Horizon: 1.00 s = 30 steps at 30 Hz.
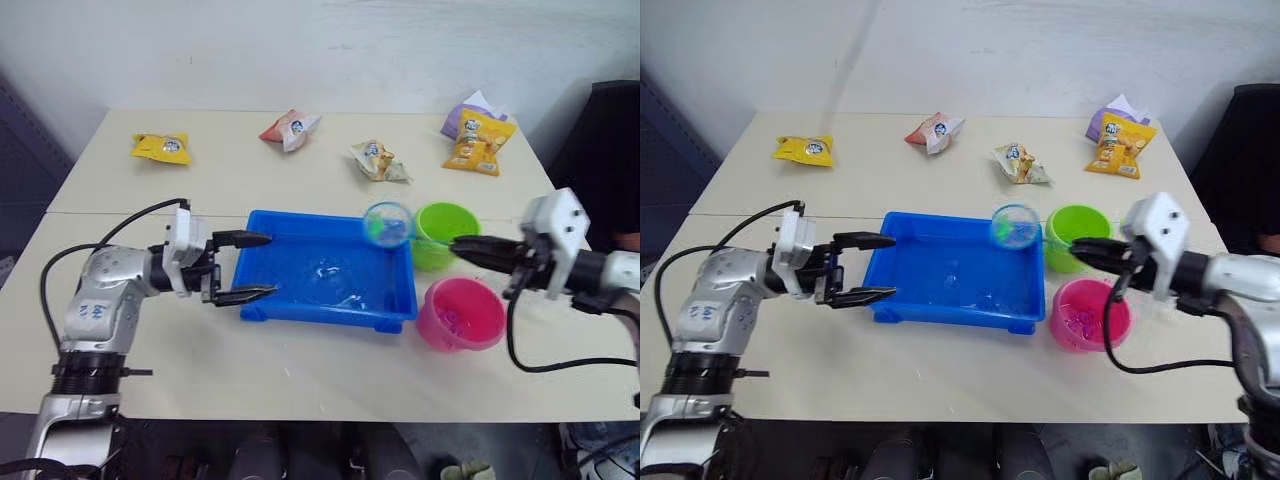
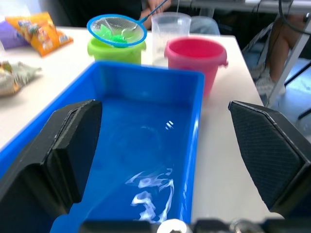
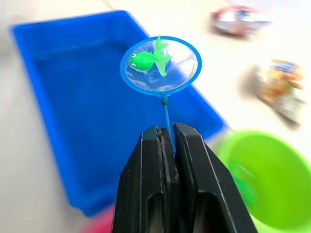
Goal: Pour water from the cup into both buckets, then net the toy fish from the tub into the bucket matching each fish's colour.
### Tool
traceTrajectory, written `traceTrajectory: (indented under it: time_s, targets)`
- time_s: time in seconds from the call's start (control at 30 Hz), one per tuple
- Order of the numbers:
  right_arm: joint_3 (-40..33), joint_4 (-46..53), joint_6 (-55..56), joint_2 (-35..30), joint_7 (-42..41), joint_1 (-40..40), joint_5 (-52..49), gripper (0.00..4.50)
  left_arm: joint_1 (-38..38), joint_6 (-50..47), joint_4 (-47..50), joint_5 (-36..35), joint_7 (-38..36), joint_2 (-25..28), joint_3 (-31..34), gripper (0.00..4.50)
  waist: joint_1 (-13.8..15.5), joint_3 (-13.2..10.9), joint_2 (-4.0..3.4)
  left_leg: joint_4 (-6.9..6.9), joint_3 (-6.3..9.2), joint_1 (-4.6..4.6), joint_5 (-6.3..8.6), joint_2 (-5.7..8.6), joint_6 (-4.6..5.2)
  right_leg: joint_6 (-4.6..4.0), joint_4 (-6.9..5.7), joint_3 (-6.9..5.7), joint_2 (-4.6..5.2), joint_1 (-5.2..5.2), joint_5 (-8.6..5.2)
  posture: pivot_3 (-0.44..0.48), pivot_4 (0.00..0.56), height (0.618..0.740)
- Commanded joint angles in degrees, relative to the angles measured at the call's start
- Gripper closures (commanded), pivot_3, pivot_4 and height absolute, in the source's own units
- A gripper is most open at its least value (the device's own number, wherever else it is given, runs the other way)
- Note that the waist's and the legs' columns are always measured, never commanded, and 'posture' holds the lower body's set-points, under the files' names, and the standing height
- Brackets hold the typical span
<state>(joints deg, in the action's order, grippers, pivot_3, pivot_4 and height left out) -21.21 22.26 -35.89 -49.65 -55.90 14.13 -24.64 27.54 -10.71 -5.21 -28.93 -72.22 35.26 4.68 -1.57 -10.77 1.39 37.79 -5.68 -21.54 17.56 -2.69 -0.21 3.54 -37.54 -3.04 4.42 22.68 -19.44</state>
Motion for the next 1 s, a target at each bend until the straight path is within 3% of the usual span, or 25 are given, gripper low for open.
traceTrajectory:
  time_s: [0.03, 0.47, 0.63, 1.0]
  targets:
    - [-3.2, -4.0, 9.4, -1.7, 2.8, -1.6, 5.1, 4.50, 2.1, 2.3, -1.1, 0.9, 0.0, -1.5, -1.0, 0.02, 0.0, 0.0, 0.00, 0.00, -0.03, 0.02, -0.01, 0.00, -0.02, 0.00, 0.00, 0.02, -0.01, -0.01, 0.00, 0.000, 0.150, 0.740]
    - [2.0, -23.2, 50.6, -4.5, 16.1, -6.6, 29.4, 4.50, 3.7, 4.1, -2.6, 2.1, 0.4, -6.7, -3.8, 0.02, 0.0, 0.0, -0.02, 0.01, -0.24, 0.14, -0.16, -0.01, -0.27, 0.05, -0.02, 0.19, -0.08, -0.01, 0.02, 0.000, 0.150, 0.740]
    - [4.1, -30.7, 68.1, -9.4, 28.1, -7.3, 44.0, 4.50, 3.5, 4.8, -3.1, 2.5, 0.0, -6.5, -3.5, 0.02, 0.0, 0.0, -0.02, 0.00, -0.31, 0.21, -0.18, -0.02, -0.31, 0.05, -0.03, 0.25, -0.10, -0.02, 0.02, 0.000, 0.150, 0.740]
    - [4.9, -33.5, 79.6, -12.0, 55.6, -8.4, 66.6, 4.50, 1.9, 3.8, -1.1, 1.8, 2.5, -7.0, -2.9, 0.02, -0.1, 0.0, -0.02, 0.00, -0.38, 0.27, -0.25, -0.05, -0.43, 0.06, -0.07, 0.37, -0.15, -0.02, 0.01, 0.000, 0.150, 0.740]
